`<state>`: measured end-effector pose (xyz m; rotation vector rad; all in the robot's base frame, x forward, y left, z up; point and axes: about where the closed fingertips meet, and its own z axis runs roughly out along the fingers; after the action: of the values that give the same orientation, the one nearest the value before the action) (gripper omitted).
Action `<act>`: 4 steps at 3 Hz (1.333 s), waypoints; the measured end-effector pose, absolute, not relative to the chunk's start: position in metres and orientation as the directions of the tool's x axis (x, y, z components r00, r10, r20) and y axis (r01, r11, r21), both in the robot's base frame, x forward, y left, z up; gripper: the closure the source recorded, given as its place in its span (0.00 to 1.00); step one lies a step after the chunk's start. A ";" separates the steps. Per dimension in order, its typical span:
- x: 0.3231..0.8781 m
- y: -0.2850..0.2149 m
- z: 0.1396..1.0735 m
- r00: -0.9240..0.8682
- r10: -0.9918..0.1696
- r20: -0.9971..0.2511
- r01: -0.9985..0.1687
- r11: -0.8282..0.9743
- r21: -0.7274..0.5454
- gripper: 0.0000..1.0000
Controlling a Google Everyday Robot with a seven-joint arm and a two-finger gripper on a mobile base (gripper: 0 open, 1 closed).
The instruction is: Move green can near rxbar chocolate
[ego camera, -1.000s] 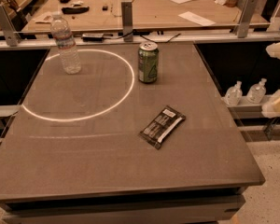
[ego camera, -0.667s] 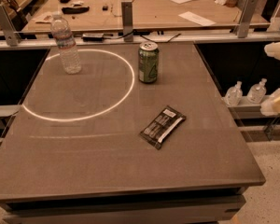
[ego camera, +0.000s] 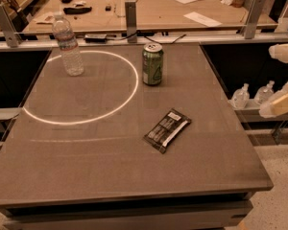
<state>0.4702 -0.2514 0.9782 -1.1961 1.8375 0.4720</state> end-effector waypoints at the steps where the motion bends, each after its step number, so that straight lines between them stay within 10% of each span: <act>1: 0.479 -0.244 0.978 -0.146 -0.504 -0.851 -0.885 0.451 -0.116 0.00; 4: 0.554 -0.242 0.957 -0.102 -0.444 -0.890 -0.924 0.374 -0.081 0.00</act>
Offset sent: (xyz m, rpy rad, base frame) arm 0.0649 0.0075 -0.0067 0.1220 -0.0240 0.1033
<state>0.5544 -0.2420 0.9570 -1.2166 1.7126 0.6524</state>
